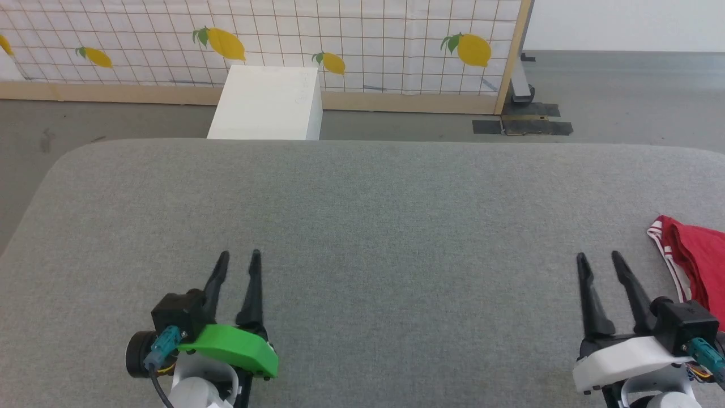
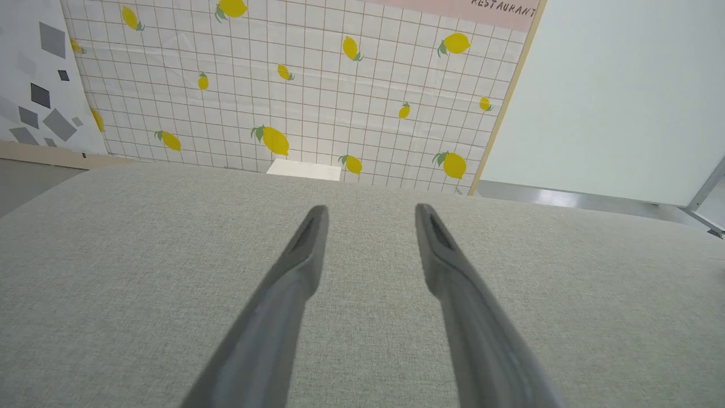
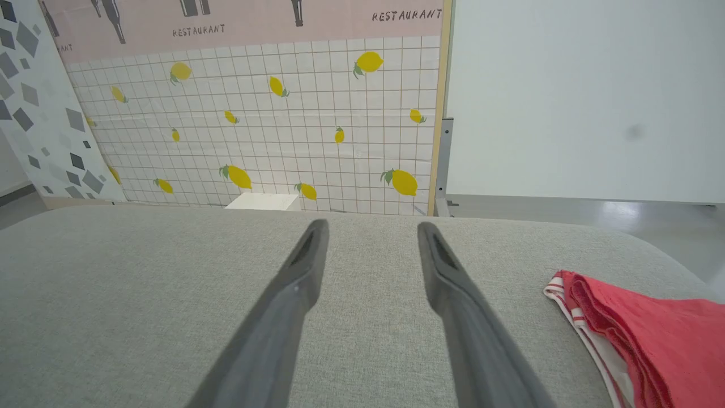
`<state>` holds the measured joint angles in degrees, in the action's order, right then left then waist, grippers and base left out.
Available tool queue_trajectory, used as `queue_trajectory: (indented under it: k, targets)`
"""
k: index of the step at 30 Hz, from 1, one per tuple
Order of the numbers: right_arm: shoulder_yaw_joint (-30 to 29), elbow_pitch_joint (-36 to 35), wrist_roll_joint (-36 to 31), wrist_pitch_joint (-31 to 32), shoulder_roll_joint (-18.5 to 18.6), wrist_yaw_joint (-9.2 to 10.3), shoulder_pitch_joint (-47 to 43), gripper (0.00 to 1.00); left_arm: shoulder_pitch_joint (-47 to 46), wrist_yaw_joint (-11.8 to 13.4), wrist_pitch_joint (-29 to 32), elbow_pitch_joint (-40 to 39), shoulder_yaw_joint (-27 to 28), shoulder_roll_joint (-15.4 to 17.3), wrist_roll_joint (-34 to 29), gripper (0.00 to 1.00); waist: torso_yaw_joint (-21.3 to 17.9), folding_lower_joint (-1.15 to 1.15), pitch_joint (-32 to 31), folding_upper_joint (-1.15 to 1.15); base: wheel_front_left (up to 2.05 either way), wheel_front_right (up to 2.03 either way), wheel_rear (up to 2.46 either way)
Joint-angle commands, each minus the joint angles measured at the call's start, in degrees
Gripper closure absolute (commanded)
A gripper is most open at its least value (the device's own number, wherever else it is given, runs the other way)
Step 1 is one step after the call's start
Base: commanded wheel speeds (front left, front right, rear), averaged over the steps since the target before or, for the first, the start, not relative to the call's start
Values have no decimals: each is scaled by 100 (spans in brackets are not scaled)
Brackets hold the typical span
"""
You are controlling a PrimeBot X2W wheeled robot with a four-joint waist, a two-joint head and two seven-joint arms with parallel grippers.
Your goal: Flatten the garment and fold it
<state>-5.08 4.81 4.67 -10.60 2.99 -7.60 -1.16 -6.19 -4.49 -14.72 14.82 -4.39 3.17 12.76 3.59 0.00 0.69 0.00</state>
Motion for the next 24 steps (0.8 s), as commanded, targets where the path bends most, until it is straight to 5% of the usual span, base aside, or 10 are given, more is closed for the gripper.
queue_trajectory:
  k: [1,24]
  targets:
    - [1,-1,-1,3,0,0,0,100,2,1,4,-5,0,0,-3,100,-1,0,0,0,0,0,0]
    - [49,-55,-59,121,-1,1,13,100,70,51,168,-170,49,-3,-145,100,-44,0,-7,0,0,0,0]
